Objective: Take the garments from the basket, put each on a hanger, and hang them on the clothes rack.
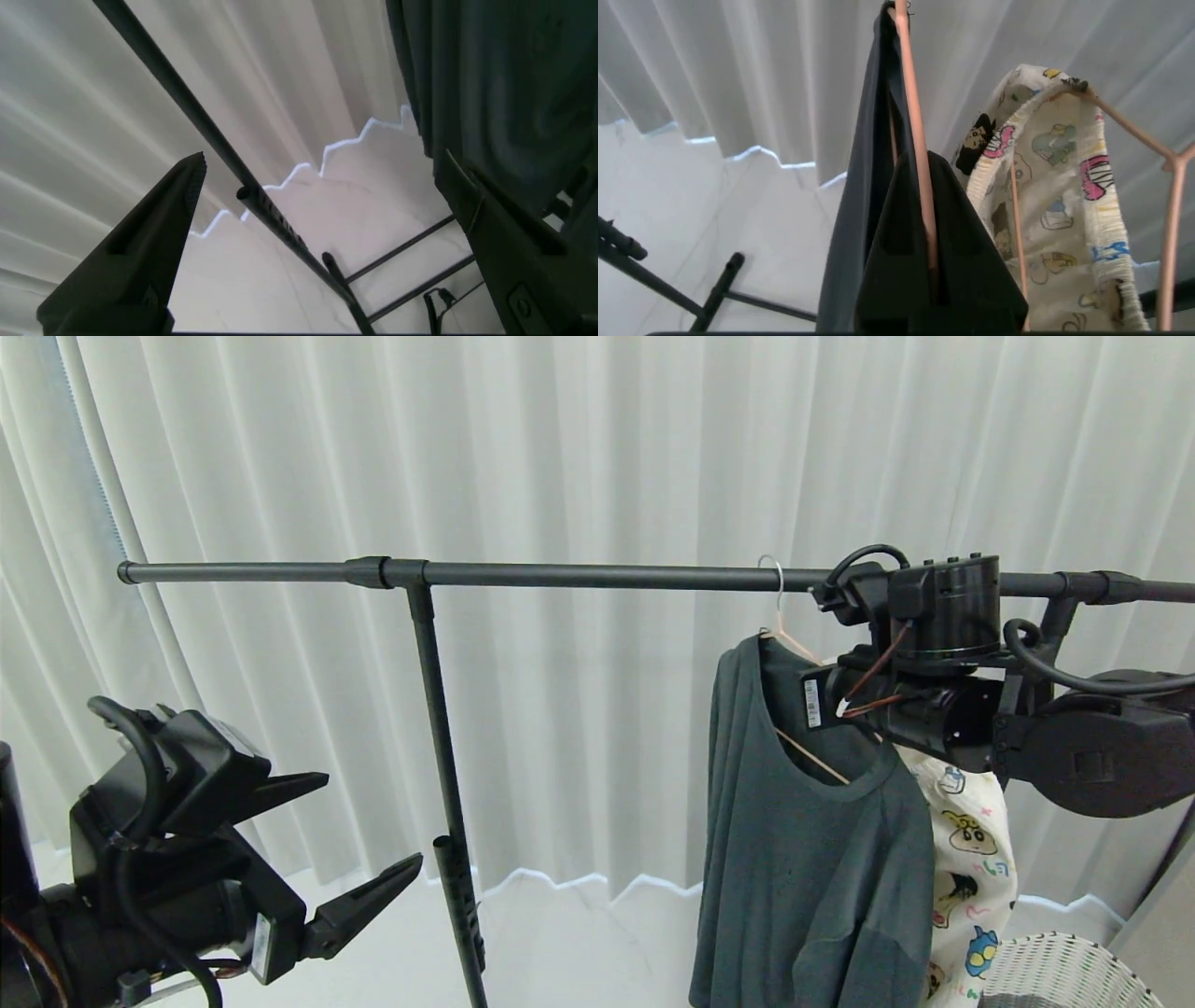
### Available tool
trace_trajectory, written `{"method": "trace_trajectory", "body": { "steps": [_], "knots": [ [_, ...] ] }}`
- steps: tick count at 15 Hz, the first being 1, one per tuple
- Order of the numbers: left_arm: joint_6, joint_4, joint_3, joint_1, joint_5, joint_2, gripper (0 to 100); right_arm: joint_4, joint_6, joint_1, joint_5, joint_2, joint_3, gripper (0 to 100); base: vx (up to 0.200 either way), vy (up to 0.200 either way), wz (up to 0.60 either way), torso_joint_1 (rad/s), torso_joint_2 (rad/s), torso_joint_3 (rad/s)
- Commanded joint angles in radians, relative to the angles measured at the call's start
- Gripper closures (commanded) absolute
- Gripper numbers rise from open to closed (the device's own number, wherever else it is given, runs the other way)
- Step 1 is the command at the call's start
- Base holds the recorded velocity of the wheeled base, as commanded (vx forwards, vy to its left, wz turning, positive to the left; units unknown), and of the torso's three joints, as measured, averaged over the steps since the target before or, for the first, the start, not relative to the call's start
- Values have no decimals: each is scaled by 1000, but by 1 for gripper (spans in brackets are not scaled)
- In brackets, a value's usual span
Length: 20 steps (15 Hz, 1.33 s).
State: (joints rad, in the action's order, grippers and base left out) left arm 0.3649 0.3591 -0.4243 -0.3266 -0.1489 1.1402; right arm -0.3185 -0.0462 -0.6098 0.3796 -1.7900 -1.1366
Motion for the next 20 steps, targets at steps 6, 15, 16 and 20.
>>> {"method": "trace_trajectory", "body": {
  "steps": [6,15,16,20],
  "knots": [
    [-7,0,-13,14,3,4,0,3,-8,-27,35,80,28,0,0,0,0,0,0,0],
    [-12,0,-7,205,106,6,0,4,75,76,-122,465,264,0,0,0,0,0,0,0],
    [-12,0,-7,222,132,7,0,6,124,117,-119,494,296,0,0,0,0,0,0,0],
    [-40,0,16,267,207,-16,0,10,325,412,-120,652,465,0,0,0,0,0,0,0]
  ]
}}
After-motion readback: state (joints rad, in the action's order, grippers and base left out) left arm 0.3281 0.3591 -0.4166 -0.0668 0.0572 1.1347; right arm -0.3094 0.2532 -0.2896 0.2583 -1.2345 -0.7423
